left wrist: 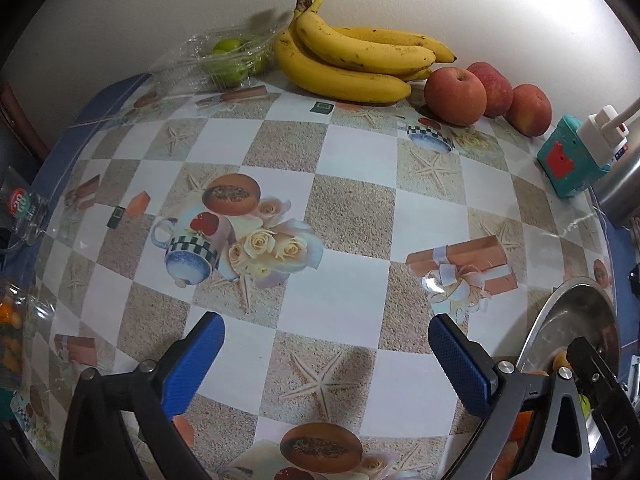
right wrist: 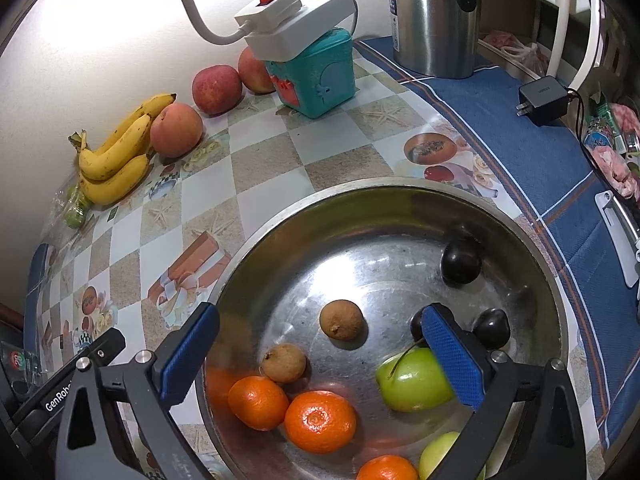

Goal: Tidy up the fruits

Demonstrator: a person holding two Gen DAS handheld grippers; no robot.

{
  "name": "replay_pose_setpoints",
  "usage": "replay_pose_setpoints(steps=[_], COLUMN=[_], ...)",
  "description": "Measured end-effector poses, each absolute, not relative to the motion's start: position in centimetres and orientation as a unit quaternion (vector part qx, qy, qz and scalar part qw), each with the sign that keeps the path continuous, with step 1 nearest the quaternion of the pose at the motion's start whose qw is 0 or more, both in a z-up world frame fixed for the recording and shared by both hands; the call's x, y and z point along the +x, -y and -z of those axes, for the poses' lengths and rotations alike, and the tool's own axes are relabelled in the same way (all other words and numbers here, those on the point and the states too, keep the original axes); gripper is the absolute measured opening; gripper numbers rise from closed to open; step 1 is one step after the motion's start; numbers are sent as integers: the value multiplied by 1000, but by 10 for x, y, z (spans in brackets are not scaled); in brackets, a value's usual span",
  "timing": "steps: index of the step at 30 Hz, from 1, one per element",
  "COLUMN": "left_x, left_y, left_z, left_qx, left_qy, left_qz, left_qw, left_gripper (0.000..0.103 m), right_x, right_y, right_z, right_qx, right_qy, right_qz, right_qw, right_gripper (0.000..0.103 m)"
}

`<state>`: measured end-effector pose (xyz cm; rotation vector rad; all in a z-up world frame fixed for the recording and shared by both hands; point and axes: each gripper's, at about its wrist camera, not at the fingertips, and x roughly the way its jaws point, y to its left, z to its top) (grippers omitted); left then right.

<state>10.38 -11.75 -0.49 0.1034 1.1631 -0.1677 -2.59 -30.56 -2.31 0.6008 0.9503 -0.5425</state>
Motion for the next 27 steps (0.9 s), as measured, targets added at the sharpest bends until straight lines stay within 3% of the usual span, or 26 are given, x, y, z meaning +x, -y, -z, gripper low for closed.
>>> replay_pose_setpoints(steps=[27], left_x=[74], left_y=[73], left_z=[2], left_qx=[121], left_qy=[-536], left_qz=[20], left_qw=[835], left_gripper=[103], right_x=[-37], right_y=[240], right_z=[5], right_qx=[255], right_qy=[-451], right_qz=[210], right_qw=[829], right_gripper=[101])
